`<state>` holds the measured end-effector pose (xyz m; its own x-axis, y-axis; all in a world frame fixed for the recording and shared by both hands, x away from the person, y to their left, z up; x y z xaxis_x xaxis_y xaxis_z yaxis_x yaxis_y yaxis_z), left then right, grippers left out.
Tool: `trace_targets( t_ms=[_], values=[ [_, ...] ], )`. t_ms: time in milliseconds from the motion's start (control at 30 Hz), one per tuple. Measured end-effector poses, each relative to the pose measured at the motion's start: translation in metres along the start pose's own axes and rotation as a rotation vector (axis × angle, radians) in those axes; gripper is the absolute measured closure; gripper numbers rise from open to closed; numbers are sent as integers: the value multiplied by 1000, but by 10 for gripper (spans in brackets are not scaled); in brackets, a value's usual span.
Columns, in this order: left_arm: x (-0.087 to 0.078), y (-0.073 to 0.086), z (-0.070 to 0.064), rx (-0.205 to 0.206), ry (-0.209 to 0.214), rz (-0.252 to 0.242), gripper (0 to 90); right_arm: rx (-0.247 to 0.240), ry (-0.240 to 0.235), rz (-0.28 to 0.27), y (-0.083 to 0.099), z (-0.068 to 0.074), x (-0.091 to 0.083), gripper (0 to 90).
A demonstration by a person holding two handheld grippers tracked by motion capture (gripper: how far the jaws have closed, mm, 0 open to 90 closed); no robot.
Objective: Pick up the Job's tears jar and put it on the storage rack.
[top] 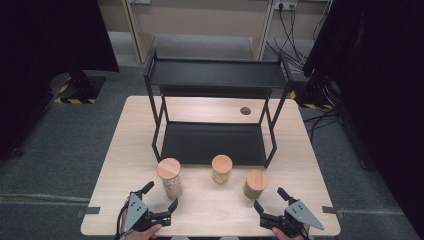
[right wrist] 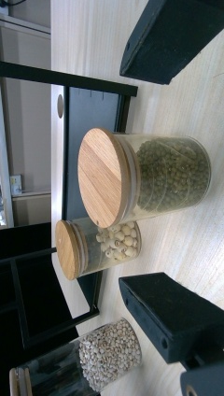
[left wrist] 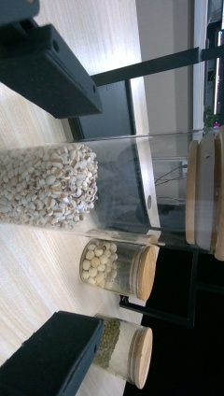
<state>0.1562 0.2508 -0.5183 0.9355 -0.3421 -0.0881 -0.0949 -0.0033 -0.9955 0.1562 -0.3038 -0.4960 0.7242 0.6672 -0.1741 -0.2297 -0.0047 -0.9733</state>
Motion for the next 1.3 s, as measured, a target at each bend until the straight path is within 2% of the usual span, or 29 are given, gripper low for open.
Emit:
trace_targets(
  t_ms=[700, 900, 1300],
  values=[
    [1, 0, 1, -14, -12, 5, 7, 6, 7, -2, 1, 1, 2, 24],
    [7, -1, 1, -30, -7, 16, 9, 6, 2, 1, 1, 2, 4, 24],
    [25, -11, -2, -14, 8, 26, 19, 15, 13, -2, 1, 1, 4, 24]
  ],
)
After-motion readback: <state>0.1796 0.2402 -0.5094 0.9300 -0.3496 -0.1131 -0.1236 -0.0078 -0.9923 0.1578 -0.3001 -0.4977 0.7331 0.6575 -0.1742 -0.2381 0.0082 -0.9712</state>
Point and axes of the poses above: each handheld gripper's, and its own axes: x roughly forward along the jaws, y roughly out of its underside, z roughly to its left, the point moved 2 cm from there along x, roughly forward along the jaws, and after that the axes turned 12 degrees about -y, right-handed, at the moved point
